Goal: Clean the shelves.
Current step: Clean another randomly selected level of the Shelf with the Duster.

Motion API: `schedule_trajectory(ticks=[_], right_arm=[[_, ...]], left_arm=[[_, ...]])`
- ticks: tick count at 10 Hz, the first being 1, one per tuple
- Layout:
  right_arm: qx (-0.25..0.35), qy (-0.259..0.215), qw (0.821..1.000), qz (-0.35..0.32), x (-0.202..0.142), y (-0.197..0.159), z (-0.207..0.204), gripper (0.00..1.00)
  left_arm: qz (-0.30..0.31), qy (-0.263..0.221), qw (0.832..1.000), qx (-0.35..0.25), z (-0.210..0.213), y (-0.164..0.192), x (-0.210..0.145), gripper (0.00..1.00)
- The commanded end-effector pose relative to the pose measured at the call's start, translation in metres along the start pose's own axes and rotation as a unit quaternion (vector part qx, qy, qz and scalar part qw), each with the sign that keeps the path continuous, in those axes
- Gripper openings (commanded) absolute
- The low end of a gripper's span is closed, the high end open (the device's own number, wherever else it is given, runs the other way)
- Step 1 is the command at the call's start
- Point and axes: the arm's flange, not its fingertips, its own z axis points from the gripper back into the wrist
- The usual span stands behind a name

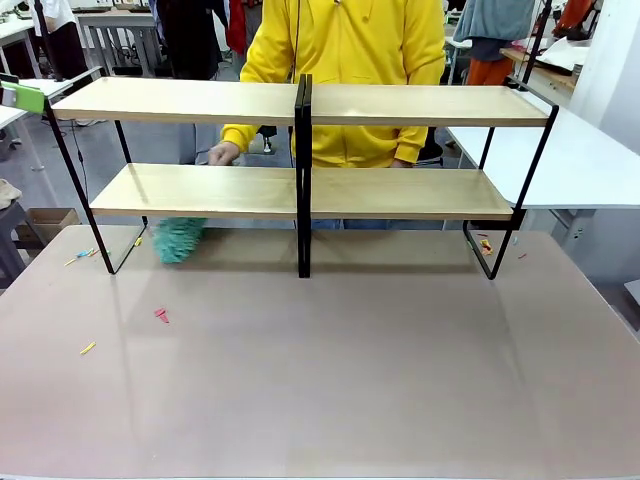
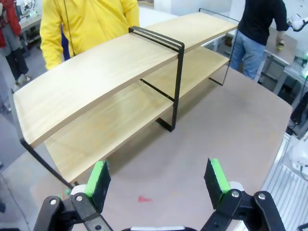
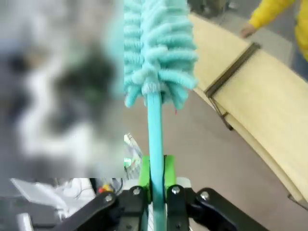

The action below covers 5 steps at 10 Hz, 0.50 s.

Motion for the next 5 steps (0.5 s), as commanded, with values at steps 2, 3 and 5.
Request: schedule_trajectory(ticks=[2,3,5], right_arm=[[0.093,-0.091,0.991,-0.039,-0.121,-0.051,0.110,0.13],[0.079,-0.120,0.986,-0.085,-0.164,-0.059,0.131,0.13],[0.062,-0.173,0.972,-0.147,-0.239,-0.067,0.135,0.13]], left_arm=[[0.000,-0.001,1.000,0.001,-0.002,0.000,0.000,1.00],[0.000,-0.001,1.000,0.001,-0.002,0.000,0.000,1.00],[0.000,-0.001,1.000,0.001,-0.002,0.000,0.000,1.00]])
